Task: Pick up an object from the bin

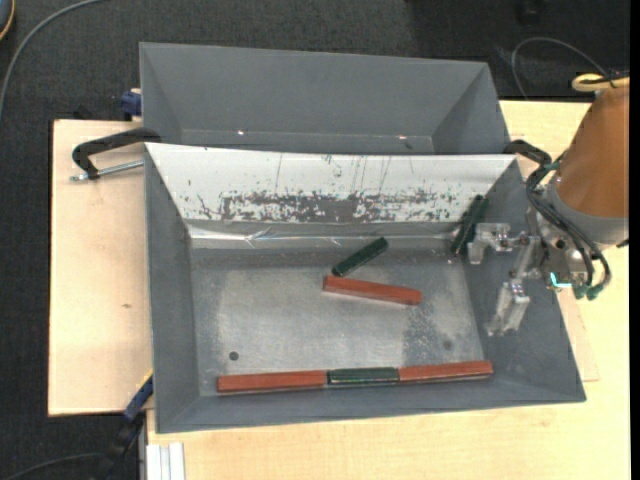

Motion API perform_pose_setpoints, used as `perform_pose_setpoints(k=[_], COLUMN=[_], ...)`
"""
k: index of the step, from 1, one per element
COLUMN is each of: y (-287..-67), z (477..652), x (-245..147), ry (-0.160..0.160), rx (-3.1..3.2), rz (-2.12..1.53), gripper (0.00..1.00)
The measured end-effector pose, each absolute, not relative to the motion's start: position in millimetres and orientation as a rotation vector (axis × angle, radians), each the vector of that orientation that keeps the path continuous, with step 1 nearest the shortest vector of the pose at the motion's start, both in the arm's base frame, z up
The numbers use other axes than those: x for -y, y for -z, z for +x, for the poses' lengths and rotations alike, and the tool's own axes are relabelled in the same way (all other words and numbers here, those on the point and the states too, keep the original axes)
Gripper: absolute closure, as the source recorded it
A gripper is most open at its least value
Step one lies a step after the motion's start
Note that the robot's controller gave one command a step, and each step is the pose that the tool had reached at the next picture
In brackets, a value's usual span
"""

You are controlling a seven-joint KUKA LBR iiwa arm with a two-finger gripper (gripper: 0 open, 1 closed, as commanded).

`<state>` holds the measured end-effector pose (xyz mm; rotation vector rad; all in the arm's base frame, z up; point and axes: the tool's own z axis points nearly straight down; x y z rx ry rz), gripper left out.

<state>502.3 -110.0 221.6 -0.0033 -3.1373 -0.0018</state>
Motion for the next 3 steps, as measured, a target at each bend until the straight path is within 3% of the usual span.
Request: perform_pose_setpoints(k=[1, 2, 3], y=[-67.9, -70.9, -193.5], z=[561.8, 562.9, 538.1], x=[74.8, 75.7, 70.6], ry=[0.005, 0.001, -0.006], rx=[3.093, 3.097, 2.959], rz=[0.536, 0.535, 1.085], gripper=[0.0, 1.0, 1.0])
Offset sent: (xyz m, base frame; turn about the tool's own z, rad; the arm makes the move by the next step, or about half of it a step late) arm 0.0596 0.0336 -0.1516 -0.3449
